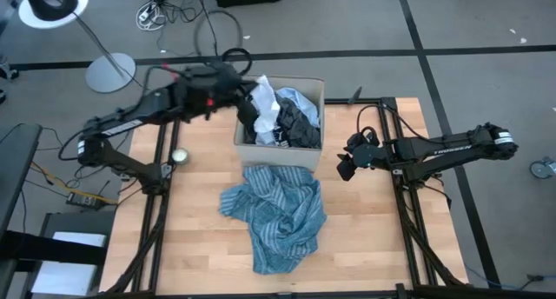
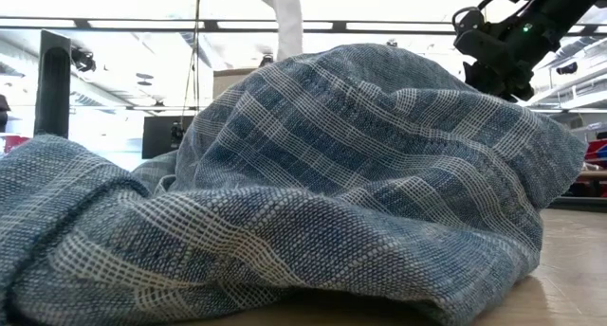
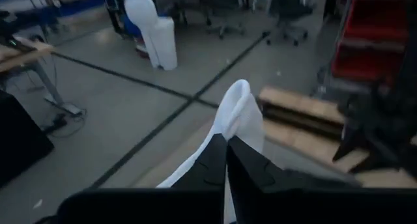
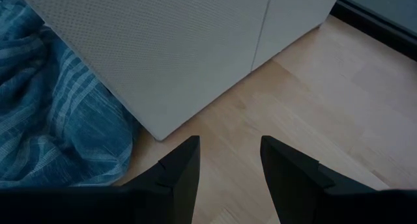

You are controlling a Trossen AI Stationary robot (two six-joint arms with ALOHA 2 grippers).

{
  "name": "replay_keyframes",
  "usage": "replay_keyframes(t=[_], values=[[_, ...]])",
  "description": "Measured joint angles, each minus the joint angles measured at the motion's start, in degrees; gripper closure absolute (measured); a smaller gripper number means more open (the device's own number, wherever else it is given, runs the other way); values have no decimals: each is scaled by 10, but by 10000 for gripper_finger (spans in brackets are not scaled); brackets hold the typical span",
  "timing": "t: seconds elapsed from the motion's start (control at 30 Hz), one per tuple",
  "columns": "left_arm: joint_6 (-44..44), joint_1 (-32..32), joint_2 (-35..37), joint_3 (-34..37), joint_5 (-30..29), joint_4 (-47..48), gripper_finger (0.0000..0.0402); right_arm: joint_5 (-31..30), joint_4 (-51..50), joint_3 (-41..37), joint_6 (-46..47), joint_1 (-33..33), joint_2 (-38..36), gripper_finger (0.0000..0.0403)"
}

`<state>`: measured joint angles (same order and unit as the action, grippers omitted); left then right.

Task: Sort clothes
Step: Put the white sock into the laundry bin

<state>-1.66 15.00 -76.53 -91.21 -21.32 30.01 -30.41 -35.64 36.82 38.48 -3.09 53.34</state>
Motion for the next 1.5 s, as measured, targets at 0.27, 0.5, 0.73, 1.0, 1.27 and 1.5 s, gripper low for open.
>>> replay_keyframes(t=[0.27,0.5,0.73,1.0,1.27,1.5], values=[[-27,4,-92,46,30,0,380,0,3,0,0,0,0,239],[-49,23,-206,53,78,-7,379,0,5,0,-1,0,0,239],[-113,51,-292,49,192,-20,365,0,5,0,-1,-1,0,239],[-149,91,-314,53,318,-25,306,0,5,0,-1,-1,0,239],[-136,98,-248,53,321,-31,300,0,4,0,-1,-2,0,239],[-125,88,-152,53,314,-24,300,17,5,0,-1,-2,0,239]])
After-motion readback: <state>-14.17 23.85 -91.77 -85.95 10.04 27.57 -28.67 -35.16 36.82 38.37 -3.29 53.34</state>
